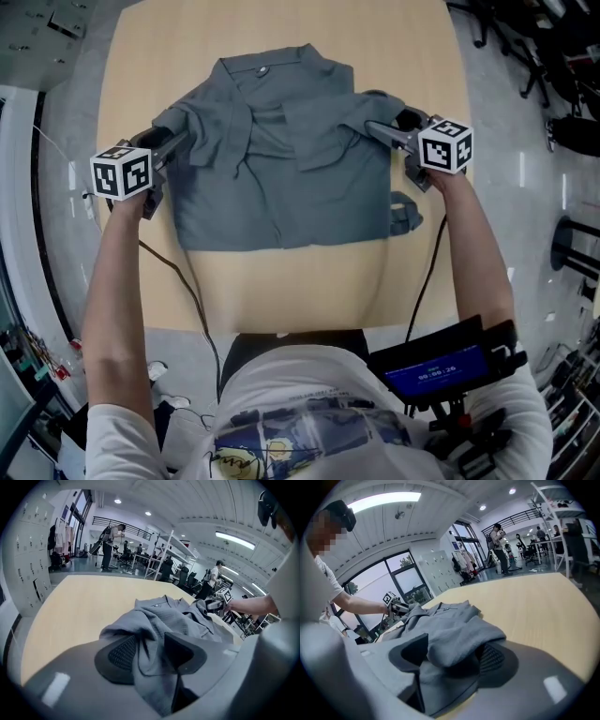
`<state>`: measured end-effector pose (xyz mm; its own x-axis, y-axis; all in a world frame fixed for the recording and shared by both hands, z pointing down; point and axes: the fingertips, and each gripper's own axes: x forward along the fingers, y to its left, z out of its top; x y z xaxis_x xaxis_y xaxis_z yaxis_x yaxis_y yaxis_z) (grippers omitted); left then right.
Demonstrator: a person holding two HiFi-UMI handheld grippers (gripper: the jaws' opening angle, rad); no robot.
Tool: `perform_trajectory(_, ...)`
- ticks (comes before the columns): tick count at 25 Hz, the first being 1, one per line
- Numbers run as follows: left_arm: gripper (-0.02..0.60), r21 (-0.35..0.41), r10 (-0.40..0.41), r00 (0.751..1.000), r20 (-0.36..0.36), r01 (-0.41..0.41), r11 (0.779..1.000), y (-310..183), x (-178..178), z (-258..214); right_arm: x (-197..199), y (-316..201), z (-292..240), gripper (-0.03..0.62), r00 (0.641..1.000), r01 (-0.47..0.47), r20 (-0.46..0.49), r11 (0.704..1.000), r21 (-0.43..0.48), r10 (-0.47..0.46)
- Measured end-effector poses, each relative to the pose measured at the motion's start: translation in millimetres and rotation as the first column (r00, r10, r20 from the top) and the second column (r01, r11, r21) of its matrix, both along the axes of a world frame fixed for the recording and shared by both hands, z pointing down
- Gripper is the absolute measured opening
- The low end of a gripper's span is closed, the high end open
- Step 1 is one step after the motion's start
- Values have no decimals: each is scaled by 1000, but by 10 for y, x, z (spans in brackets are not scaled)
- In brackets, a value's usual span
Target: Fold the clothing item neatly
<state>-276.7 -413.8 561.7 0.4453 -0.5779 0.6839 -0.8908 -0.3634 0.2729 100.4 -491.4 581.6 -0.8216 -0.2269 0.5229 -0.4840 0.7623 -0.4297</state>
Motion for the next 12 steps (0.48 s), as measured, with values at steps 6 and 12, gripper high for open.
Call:
perform_trajectory(6, 200, -9, -5, 1000, 27, 5, 1000, 168, -53, 7, 253, 112, 145, 327, 993, -32, -112, 999, 0, 32)
perform_trajectory(12, 199, -7, -28, 999, 29, 28, 1000, 413, -142, -19, 390, 444, 174, 327, 988, -78, -130, 997, 0, 78)
